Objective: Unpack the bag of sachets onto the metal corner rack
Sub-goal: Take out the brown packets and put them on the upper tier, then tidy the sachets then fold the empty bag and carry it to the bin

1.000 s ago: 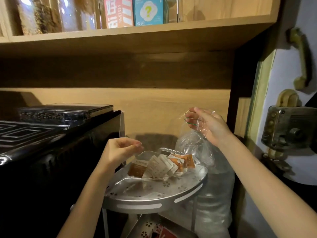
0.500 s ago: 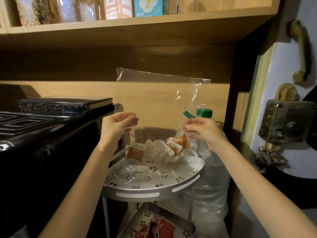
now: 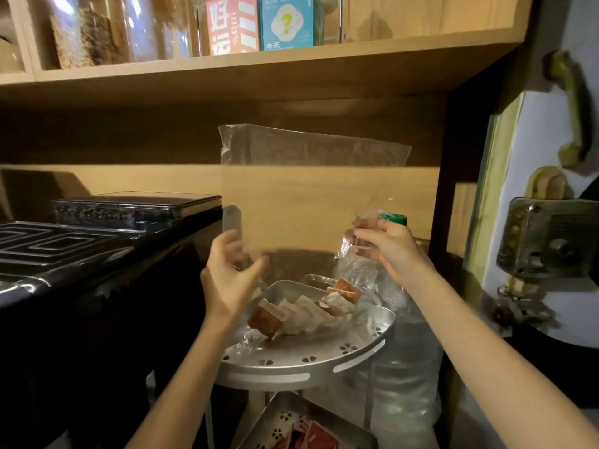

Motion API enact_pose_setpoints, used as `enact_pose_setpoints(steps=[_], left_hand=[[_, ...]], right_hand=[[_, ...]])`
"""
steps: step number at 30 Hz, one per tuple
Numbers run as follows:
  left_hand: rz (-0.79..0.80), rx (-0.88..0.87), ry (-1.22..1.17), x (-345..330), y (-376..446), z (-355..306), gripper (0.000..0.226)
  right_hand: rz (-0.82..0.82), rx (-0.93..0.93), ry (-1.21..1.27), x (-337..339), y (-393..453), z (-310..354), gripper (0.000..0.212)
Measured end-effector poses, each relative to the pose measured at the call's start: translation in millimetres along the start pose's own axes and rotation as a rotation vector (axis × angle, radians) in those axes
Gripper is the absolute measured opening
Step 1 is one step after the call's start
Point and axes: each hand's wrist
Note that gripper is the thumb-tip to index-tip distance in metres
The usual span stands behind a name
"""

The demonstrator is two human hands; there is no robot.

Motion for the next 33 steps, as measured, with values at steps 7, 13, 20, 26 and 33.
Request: enact_pose_setpoints(steps=[7, 13, 20, 26, 33], left_hand=[[-0.028, 0.01, 0.135, -1.5, -1.1, 16.2, 0.01], [-0.068, 0.026, 0.053, 1.9, 8.6, -1.4, 0.005], [-0.091, -0.092, 0.074, -0.2, 24.1, -24.3, 0.009], [-0.024, -0.098, 0.024, 8.9, 31.6, -44.0, 0.02], [0.201, -0.013, -0.222, 27.7, 28.6, -74.9, 0.013]], right_hand=[[0.022, -0.093, 0.121, 8.4, -4.2, -11.7, 0.034], [0.131, -0.143, -0.359, 1.0, -16.7, -22.6, 0.02], [-0.02, 0.01, -0.274, -16.0, -14.0, -16.7, 0.028], [-0.073, 0.102, -0.162, -13.6, -15.1, 7.1, 0.023], [-0.069, 0.186, -0.245, 12.3, -28.0, 56.4, 0.013]])
Point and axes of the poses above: each hand's wrist, its own y-axis towards the middle knuckle, its own x-axis out of the back of the hand, z = x × y
